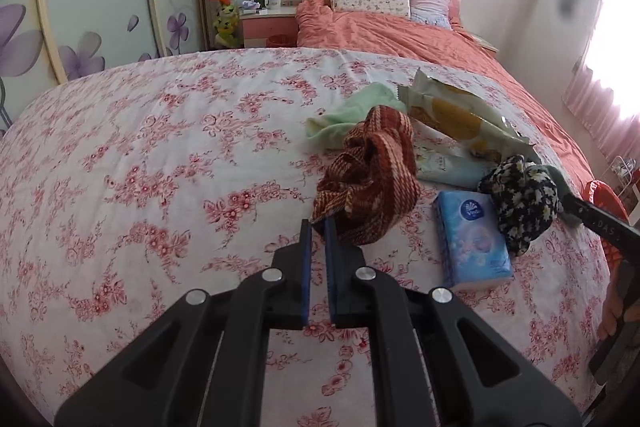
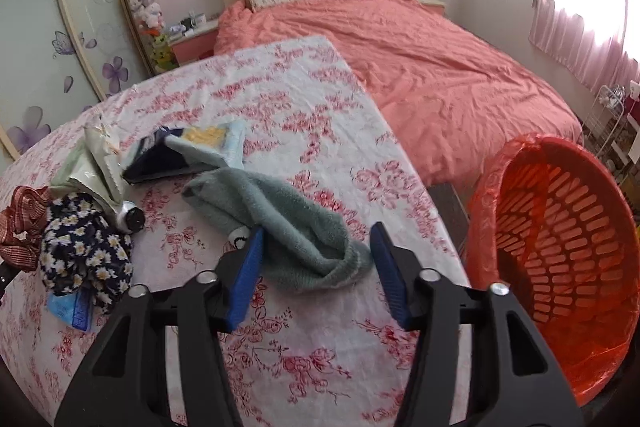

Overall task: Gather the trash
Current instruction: 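Return both tools to the table and approach the scrunchie and sock, then grasp the plaid scrunchie with the left tool while the right tool grasps the grey-green sock, then carry the scrunchie and sock to the orange basket and release both, then grasp the blue Vinda tissue pack with the left tool while the right tool grasps the daisy-print cloth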

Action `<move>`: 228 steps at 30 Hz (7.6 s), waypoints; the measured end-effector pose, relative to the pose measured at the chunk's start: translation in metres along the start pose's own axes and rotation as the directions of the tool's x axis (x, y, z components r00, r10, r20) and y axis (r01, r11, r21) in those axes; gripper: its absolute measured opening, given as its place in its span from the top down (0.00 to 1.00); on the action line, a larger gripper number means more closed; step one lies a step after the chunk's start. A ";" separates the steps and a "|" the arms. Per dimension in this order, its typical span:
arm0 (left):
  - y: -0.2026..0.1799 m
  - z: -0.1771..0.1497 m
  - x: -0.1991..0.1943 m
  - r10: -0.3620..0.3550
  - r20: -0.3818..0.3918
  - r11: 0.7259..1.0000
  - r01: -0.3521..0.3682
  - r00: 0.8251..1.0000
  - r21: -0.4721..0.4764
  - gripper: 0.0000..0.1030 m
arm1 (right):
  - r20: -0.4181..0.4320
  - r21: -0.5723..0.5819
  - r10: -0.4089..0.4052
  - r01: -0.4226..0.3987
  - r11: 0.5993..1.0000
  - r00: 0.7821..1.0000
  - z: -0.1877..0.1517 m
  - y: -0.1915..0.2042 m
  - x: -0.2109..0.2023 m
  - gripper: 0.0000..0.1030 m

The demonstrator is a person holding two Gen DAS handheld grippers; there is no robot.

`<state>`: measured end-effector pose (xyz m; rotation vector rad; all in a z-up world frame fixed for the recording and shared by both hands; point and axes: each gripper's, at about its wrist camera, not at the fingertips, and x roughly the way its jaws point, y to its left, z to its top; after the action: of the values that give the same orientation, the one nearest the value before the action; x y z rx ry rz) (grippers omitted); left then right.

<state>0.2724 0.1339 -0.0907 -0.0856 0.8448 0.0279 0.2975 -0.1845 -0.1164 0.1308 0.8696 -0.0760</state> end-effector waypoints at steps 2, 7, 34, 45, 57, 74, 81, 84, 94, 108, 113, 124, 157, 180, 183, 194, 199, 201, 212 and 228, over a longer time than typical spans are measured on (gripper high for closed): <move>0.002 -0.001 -0.001 -0.001 -0.002 1.000 0.001 1.000 -0.009 0.91 | 0.008 0.000 0.006 -0.006 1.000 1.000 -0.002 0.000 -0.004 0.75; 0.002 -0.005 -0.008 -0.005 0.014 1.000 0.005 1.000 -0.016 0.53 | -0.009 -0.015 0.081 -0.081 0.997 0.997 -0.013 0.002 -0.020 0.88; -0.056 0.034 0.033 -0.080 -0.021 0.997 0.080 0.997 -0.007 0.14 | -0.036 -0.093 0.111 -0.114 0.989 0.993 -0.014 0.028 -0.009 0.47; -0.048 0.040 0.042 -0.125 -0.042 0.989 0.121 0.991 -0.088 0.10 | -0.048 -0.083 0.125 -0.129 0.988 0.991 -0.015 0.028 -0.010 0.46; -0.025 0.026 0.046 -0.101 -0.091 0.993 0.096 0.991 -0.067 0.72 | -0.015 -0.112 0.100 -0.101 0.989 0.995 -0.023 0.028 -0.019 0.84; 0.024 -0.002 0.001 -0.046 -0.037 0.995 0.043 0.998 -0.085 0.13 | -0.015 -0.076 0.131 -0.132 0.988 0.991 -0.030 0.011 -0.028 0.63; 0.016 0.004 -0.011 -0.035 0.009 0.996 0.035 0.999 -0.077 0.04 | -0.008 -0.084 0.149 -0.150 0.985 0.989 -0.030 0.015 -0.031 0.52; 0.004 0.006 -0.001 -0.006 -0.014 0.998 0.005 1.000 -0.057 0.04 | -0.009 -0.089 0.134 -0.134 0.987 0.991 -0.029 0.018 -0.026 0.51; -0.011 0.006 0.027 0.134 -0.057 0.991 -0.133 0.989 0.023 0.08 | -0.021 -0.105 0.089 -0.091 0.990 0.996 -0.028 0.022 -0.015 0.53; -0.014 0.005 0.029 0.025 -0.062 1.000 -0.026 0.998 -0.007 0.54 | -0.020 -0.084 0.120 -0.122 0.989 0.993 -0.032 0.016 -0.026 0.84; -0.016 0.006 0.013 0.008 -0.035 1.000 -0.007 0.999 0.016 0.67 | 0.024 -0.075 0.154 -0.152 0.986 0.988 -0.028 0.014 -0.049 0.84; -0.033 0.017 -0.049 -0.016 0.067 0.999 0.013 0.998 0.044 0.67 | 0.162 -0.044 0.182 -0.177 0.983 0.970 -0.019 -0.001 -0.111 0.84; -0.294 0.011 -0.134 -0.516 0.077 0.814 0.461 0.853 0.353 0.67 | 0.418 0.265 -0.070 -0.048 0.963 0.906 -0.025 -0.159 -0.186 0.84; -0.386 -0.007 -0.012 -0.432 -0.110 0.816 0.439 0.895 0.376 0.34 | 0.266 0.429 -0.087 -0.037 0.903 0.960 -0.028 -0.229 -0.110 0.45; -0.367 -0.009 -0.015 -0.398 -0.082 0.830 0.397 0.914 0.392 0.32 | 0.258 0.411 -0.096 -0.019 0.912 0.961 -0.030 -0.221 -0.113 0.45; -0.252 -0.018 -0.046 -0.247 0.064 0.906 0.207 0.967 0.369 0.21 | 0.220 0.307 -0.074 0.003 0.952 0.973 -0.031 -0.171 -0.111 0.45; -0.176 -0.018 -0.046 -0.129 0.106 0.953 0.094 0.986 0.288 0.19 | 0.192 0.222 -0.039 -0.005 0.975 0.981 -0.036 -0.128 -0.104 0.45; -0.144 -0.018 -0.038 -0.060 0.105 0.969 0.033 0.993 0.244 0.19 | 0.179 0.194 -0.024 -0.011 0.981 0.983 -0.038 -0.113 -0.101 0.45; -0.097 -0.014 0.015 -0.047 -0.045 0.989 0.053 0.998 0.137 0.29 | 0.109 0.093 0.043 -0.053 0.994 0.993 -0.047 -0.047 -0.085 0.45; -0.069 -0.011 0.029 0.036 -0.077 0.996 -0.029 0.996 0.090 0.49 | 0.079 0.003 0.074 -0.075 0.997 0.994 -0.050 -0.002 -0.075 0.45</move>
<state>0.2872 0.0639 -0.1156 0.0108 0.9252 0.0174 0.2114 -0.1780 -0.0911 0.1647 0.7852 -0.0137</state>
